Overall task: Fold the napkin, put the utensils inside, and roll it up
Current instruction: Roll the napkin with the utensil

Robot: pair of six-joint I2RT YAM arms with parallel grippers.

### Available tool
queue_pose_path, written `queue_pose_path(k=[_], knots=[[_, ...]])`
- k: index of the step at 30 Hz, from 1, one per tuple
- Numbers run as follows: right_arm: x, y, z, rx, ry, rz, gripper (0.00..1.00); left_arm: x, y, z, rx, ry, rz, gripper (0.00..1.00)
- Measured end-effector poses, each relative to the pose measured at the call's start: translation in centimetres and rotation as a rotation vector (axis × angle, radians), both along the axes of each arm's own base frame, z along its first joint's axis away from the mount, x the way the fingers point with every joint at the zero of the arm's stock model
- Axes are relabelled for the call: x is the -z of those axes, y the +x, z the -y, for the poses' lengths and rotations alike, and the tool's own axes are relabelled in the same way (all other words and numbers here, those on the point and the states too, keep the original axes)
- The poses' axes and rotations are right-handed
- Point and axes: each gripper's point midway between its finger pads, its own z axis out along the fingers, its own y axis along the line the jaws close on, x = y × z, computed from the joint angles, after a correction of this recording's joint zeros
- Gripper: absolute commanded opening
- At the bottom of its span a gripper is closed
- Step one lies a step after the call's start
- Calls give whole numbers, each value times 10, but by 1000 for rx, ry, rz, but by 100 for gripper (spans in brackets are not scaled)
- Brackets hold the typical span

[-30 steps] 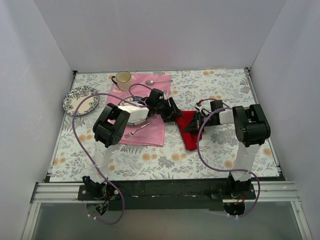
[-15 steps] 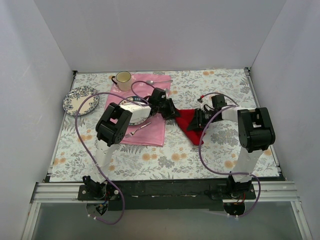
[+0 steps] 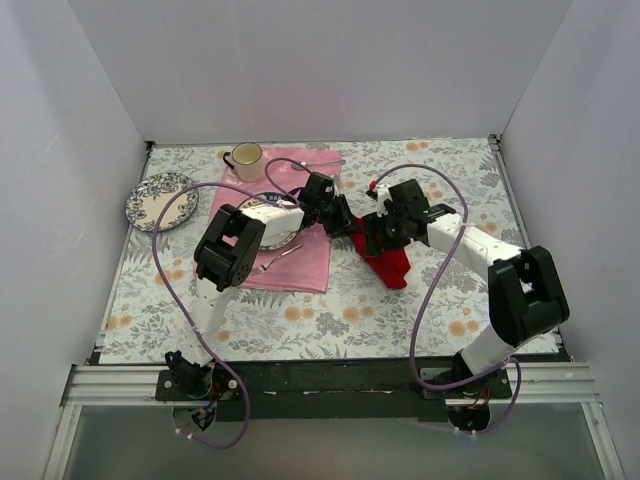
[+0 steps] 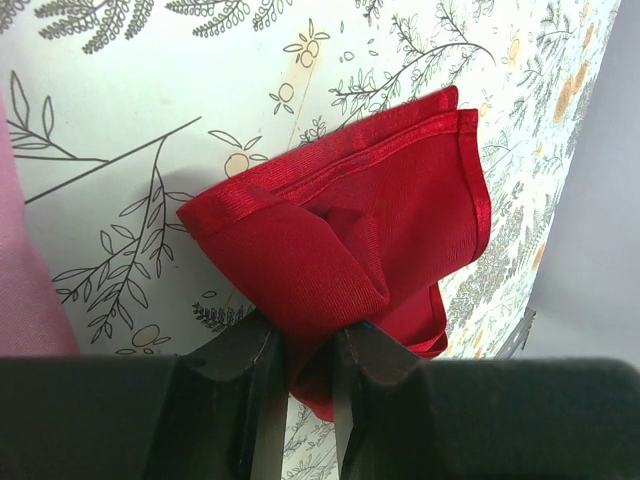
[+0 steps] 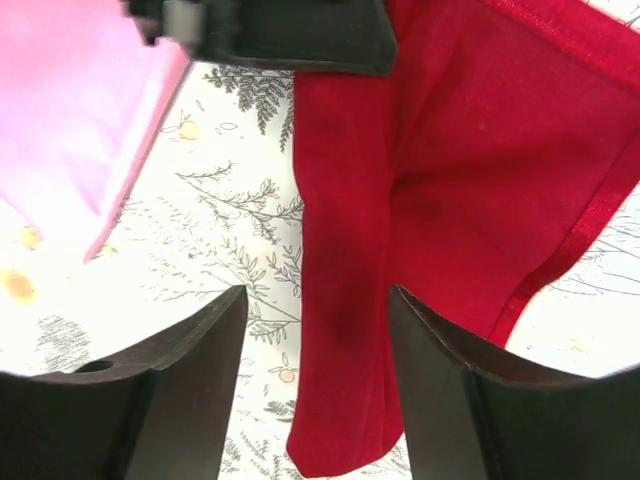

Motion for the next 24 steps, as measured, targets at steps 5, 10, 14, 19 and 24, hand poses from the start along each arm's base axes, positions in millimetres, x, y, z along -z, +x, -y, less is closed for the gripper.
queue_pose_path(k=[5,10,14,19,24], knots=[[3,-11,-17,-58,-230,150,71,0,-1,0,1,3,-5,16],[13,-13,-21,-109,-446,275,73,1,-2,0,3,0,-14,15],[28,-7,-12,-127,-579,313,73,1,-3,1,10,-4,-21,15],[39,1,0,-133,-672,347,66,1,-3,1,20,-18,-38,15],[43,12,-1,-139,-695,384,49,2,-3,1,25,-23,-50,18]])
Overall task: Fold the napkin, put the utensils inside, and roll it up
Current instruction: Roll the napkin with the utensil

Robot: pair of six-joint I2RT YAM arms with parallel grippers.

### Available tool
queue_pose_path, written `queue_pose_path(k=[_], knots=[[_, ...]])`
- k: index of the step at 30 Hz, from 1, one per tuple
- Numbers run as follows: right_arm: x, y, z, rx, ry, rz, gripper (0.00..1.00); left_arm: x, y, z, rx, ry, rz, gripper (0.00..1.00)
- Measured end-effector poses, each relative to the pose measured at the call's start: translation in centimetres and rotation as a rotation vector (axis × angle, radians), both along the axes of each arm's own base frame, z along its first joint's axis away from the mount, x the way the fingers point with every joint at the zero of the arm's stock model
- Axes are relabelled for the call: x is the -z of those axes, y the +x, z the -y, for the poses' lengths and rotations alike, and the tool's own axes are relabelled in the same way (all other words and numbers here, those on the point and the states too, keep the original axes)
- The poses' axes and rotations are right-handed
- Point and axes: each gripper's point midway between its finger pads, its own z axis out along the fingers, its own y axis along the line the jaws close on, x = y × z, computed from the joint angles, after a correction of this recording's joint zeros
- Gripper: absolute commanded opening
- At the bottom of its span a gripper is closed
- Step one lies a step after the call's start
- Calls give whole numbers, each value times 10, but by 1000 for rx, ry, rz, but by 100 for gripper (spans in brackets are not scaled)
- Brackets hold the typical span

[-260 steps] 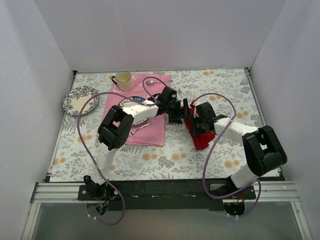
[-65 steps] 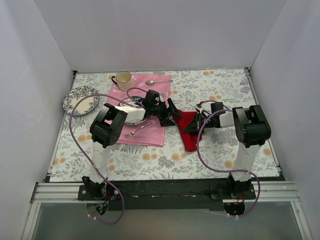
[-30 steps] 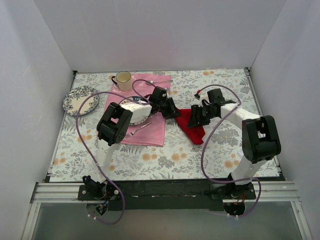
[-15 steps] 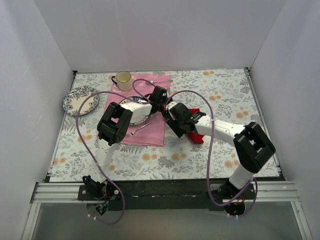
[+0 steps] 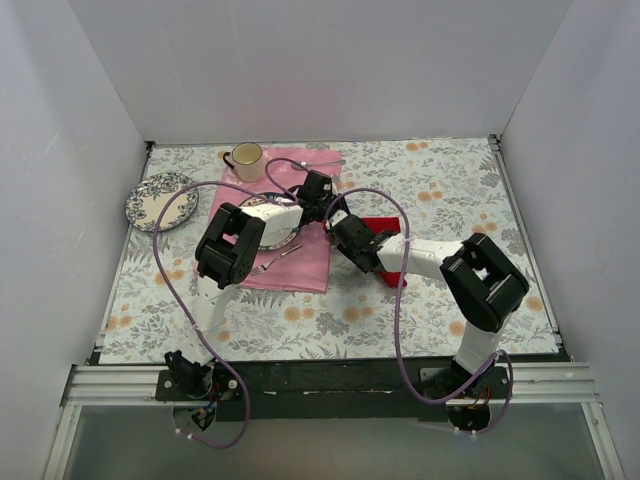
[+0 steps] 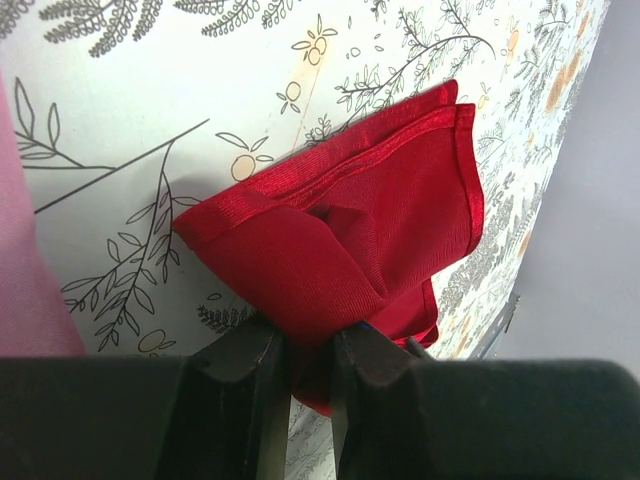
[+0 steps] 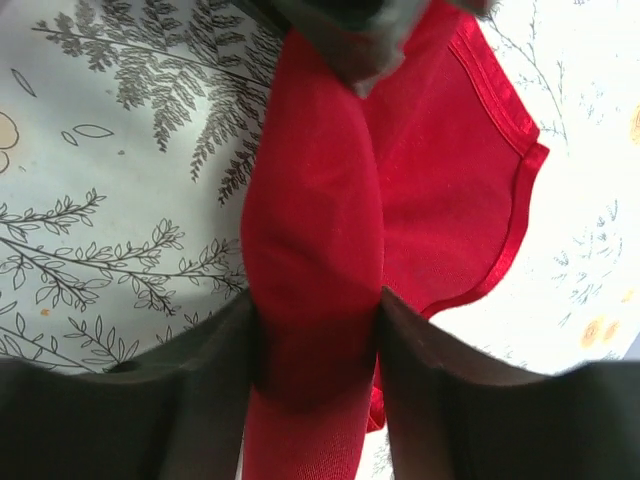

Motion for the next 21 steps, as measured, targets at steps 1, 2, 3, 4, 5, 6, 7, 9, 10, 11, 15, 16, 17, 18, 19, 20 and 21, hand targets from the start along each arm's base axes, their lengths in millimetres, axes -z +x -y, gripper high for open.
queue_pose_path(k=[1,2,3,4,5,6,7,9,10,11,15,16,17,18,19,20,21], knots=[[1,1,-1,-3,1,1,43,0,0,0,3,-2,-2,19],[2,1,-1,-4,1,1,41,0,1,0,7,-5,-5,21],[3,1,-2,-9,4,-2,38,-1,1,0,9,-6,-8,26],[5,0,-2,-11,10,-7,34,-1,1,0,11,-7,-9,30],[6,0,-3,-11,17,-13,32,-2,1,1,13,-9,-9,35],[7,1,-3,-10,28,-20,30,-4,2,1,16,-10,-4,39],[7,2,-3,-9,39,-26,27,-6,3,1,18,-13,1,41],[9,5,0,4,75,-43,24,-9,5,3,25,-13,12,47],[9,8,1,13,102,-55,22,-10,5,3,28,-11,16,49],[9,10,2,21,124,-65,20,-11,6,3,30,-10,19,50],[9,19,5,46,241,-130,17,-17,11,2,30,-6,31,62],[8,20,5,51,272,-153,17,-18,12,1,29,-6,34,66],[7,21,4,54,307,-181,17,-19,13,1,29,-6,37,68],[7,21,4,55,329,-202,16,-20,14,0,29,-9,38,70],[7,21,3,56,358,-229,16,-21,15,0,29,-10,40,71],[7,22,2,58,386,-253,16,-22,16,0,28,-12,41,74],[7,23,1,59,413,-279,16,-22,16,-1,28,-13,41,75]])
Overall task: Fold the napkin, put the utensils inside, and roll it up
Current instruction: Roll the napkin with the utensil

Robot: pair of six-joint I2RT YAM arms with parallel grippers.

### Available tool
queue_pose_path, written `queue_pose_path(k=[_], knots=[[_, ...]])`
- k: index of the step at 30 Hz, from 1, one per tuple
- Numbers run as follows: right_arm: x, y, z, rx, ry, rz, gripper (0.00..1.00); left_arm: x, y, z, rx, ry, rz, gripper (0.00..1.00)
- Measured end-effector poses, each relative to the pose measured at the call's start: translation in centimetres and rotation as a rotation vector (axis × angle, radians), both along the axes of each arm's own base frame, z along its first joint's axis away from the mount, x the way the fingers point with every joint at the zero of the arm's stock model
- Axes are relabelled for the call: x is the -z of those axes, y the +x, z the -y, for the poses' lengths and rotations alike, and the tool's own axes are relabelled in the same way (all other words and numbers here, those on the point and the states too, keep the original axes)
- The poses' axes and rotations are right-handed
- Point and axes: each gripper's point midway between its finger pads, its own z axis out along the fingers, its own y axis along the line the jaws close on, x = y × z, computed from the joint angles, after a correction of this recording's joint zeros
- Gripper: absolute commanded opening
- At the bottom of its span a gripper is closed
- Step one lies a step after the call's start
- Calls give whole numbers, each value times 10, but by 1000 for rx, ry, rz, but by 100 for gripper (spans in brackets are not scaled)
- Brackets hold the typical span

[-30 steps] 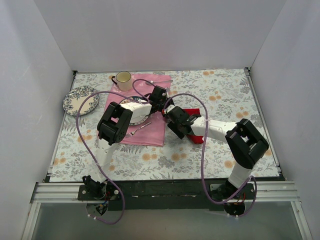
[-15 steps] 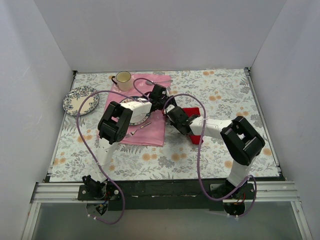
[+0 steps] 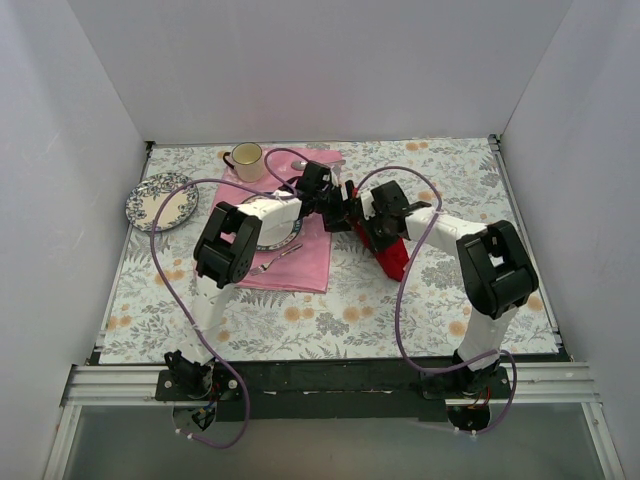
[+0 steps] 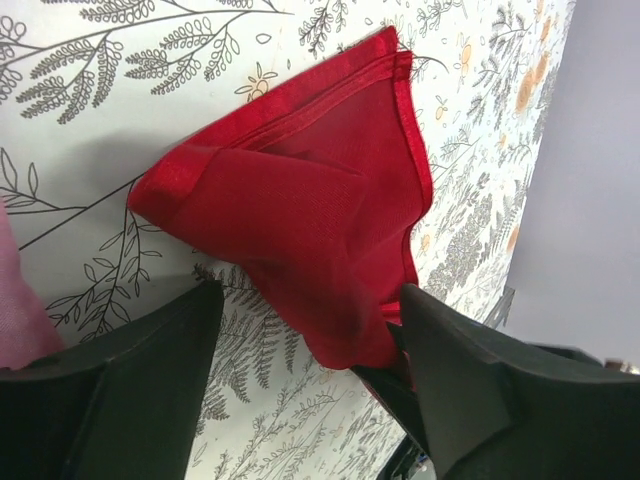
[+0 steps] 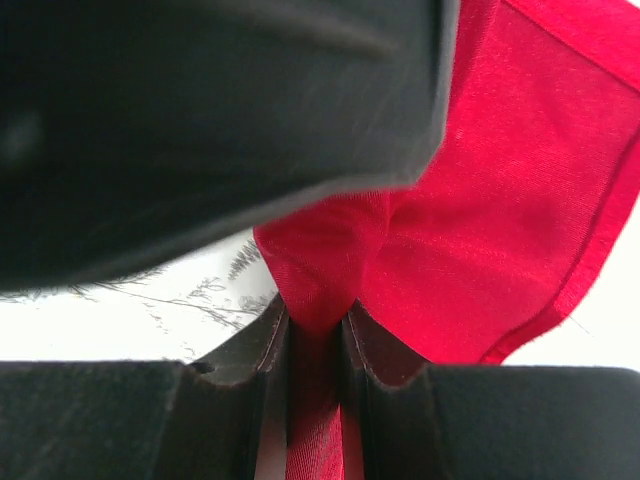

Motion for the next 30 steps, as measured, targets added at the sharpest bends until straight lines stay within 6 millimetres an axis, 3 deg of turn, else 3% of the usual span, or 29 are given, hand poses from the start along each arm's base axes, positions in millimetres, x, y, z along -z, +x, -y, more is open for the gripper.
queue_pose_path(k=[7,22,25,30], knots=[[0,3,-12,-15,183,-137,17,-4,-9,-14,-27,16,2,80],[1,-3,-17,-3,337,-236,20,-8,-16,-18,-41,-2,-25,73],[1,-5,-18,-4,348,-237,20,-7,-11,-17,-59,6,-24,66],[0,-7,-17,-3,355,-232,16,2,17,-15,-115,61,6,42]])
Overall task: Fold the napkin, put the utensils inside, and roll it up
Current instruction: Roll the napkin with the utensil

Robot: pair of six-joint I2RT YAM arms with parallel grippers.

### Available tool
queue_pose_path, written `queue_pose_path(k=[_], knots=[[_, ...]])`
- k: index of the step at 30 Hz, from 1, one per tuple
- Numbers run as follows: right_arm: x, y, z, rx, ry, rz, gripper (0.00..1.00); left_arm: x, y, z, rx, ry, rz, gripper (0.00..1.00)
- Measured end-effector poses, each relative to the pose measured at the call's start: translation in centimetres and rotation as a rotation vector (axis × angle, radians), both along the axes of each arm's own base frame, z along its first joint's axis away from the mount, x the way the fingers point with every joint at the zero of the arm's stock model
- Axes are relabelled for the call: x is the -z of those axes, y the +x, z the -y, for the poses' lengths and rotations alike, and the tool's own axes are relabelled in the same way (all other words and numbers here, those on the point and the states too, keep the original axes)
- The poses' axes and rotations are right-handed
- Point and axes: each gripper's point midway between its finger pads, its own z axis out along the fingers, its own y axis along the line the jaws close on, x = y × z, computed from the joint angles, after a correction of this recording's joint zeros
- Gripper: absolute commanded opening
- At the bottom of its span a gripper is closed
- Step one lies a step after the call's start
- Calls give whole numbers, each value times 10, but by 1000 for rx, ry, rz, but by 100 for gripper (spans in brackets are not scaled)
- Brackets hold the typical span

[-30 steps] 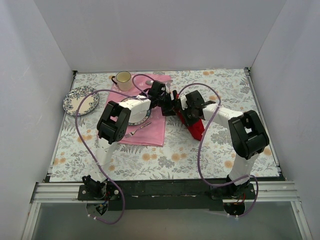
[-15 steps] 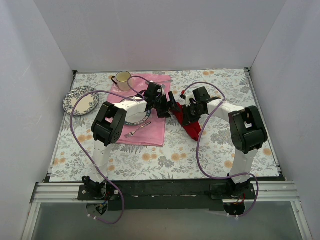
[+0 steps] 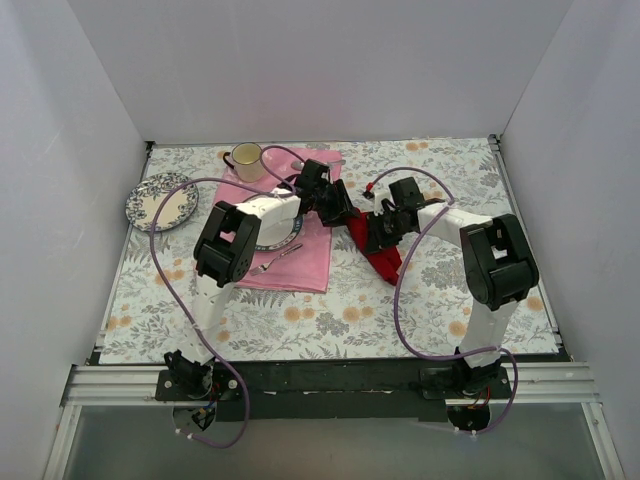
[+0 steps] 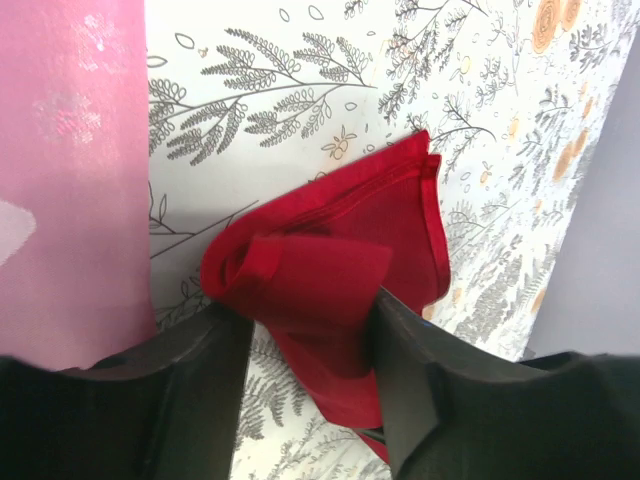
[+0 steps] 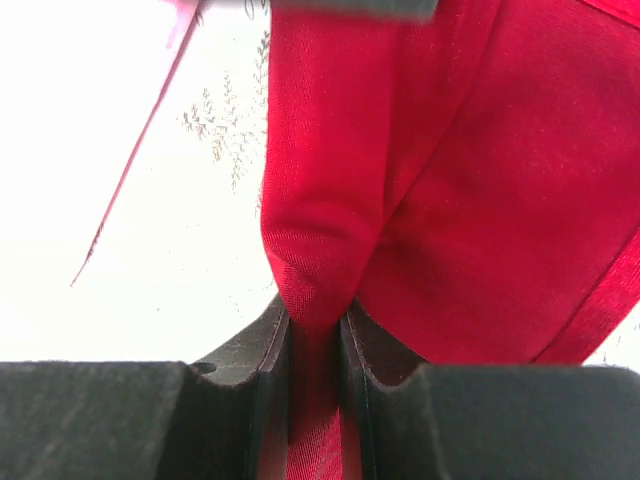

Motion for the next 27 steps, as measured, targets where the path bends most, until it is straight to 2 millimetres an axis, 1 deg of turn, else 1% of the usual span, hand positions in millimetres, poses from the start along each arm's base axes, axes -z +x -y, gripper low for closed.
queue_pose_path(k=[2,6,8,9,10,12,13,17,19,22,23,25,26,27], knots=[[0,-2,3,6,1,-1,15,8,7,-2,-13,27,4,38],[0,-8,8,18,19,-1,13,11,9,-5,-16,54,8,35],[0,-9,10,21,27,-4,13,11,10,-4,-12,64,14,36],[0,-9,10,24,33,-5,12,11,12,-4,-10,68,20,37],[0,-9,10,24,39,-5,13,11,13,-4,-9,72,24,44],[0,-9,9,22,49,-8,12,10,14,-5,-8,81,30,53],[-1,-9,10,25,53,-10,12,8,16,-5,-7,85,41,61],[0,-10,10,28,78,-30,12,1,25,-8,-15,112,85,69],[1,-10,11,30,99,-48,12,0,27,-12,-20,127,92,70],[1,-10,11,31,141,-81,12,-3,27,-16,-28,149,97,68],[1,-9,11,31,154,-93,12,-4,25,-18,-29,153,94,65],[2,-8,10,32,181,-119,12,-8,19,-21,-28,151,92,63],[2,-8,9,35,194,-134,13,-11,13,-23,-22,145,86,59],[2,-8,9,39,204,-147,14,-14,5,-24,-11,132,79,51]])
